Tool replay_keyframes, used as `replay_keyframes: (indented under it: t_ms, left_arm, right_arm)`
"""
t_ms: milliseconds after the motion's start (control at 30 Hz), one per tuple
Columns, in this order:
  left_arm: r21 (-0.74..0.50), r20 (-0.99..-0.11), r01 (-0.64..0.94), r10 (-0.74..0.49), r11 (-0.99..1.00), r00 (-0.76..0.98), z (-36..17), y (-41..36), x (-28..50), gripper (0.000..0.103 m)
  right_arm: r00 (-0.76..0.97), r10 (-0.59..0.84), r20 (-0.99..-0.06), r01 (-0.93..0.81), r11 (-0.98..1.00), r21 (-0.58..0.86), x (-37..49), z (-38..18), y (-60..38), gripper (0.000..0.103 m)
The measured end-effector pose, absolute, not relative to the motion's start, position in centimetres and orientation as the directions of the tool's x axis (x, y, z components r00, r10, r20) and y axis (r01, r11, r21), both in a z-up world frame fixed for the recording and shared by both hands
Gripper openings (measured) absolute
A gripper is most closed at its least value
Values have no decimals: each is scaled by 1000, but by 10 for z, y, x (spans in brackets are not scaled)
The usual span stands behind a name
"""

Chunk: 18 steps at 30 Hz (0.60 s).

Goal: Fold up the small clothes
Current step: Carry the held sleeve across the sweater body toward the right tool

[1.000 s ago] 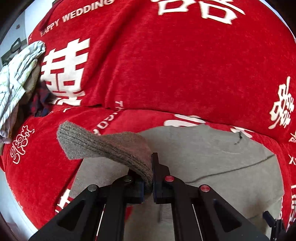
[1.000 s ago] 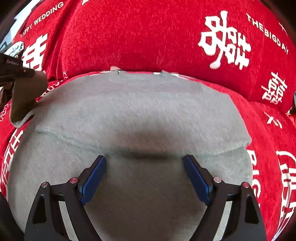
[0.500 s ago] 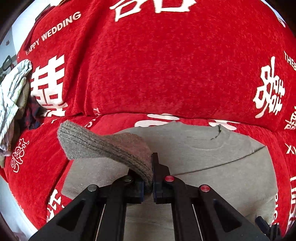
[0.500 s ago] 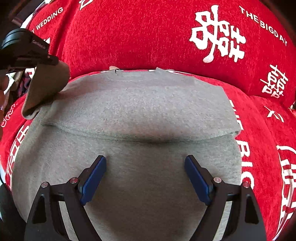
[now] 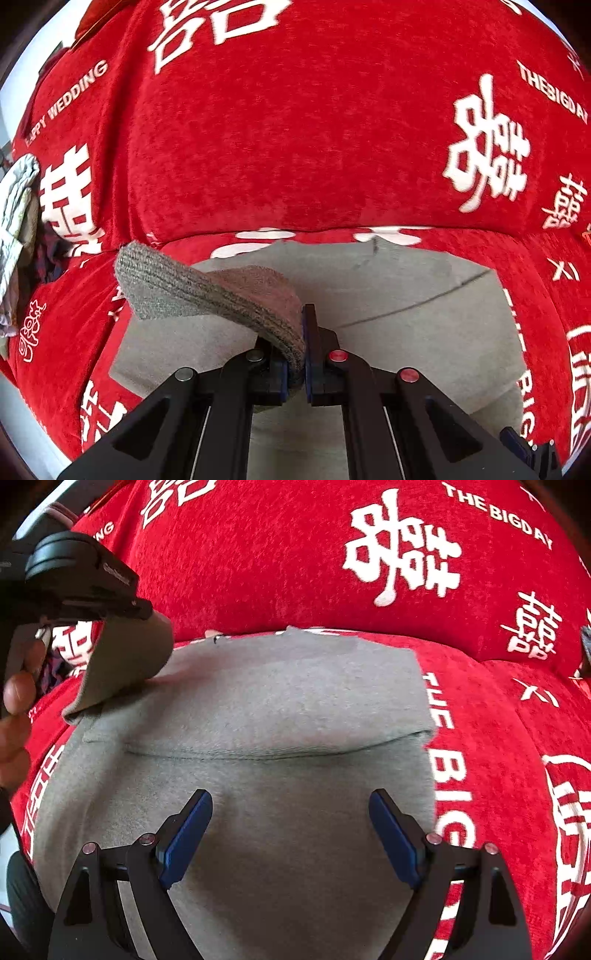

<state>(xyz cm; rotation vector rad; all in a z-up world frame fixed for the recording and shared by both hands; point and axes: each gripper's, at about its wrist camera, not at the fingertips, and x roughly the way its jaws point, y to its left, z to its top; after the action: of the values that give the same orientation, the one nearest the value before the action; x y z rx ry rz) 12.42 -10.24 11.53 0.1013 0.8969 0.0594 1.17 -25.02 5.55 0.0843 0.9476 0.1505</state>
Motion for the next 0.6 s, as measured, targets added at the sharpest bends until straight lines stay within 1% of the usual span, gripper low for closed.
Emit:
replay_keyframes:
  t_ms: [233, 333, 600]
  left_arm:
    - [140, -773, 61, 71, 988, 630, 115, -139, 110, 7]
    - [176, -779, 86, 86, 981, 621, 108, -155, 109, 7]
    - [190, -793, 142, 66, 972, 606, 95, -189, 105, 7]
  right_arm:
    - [596, 171, -784, -54, 983, 173, 5, 63, -272, 89]
    - [603, 172, -779, -44, 982, 183, 6, 63, -278, 89]
    - [617, 177, -767, -28, 979, 204, 0, 66, -291, 89]
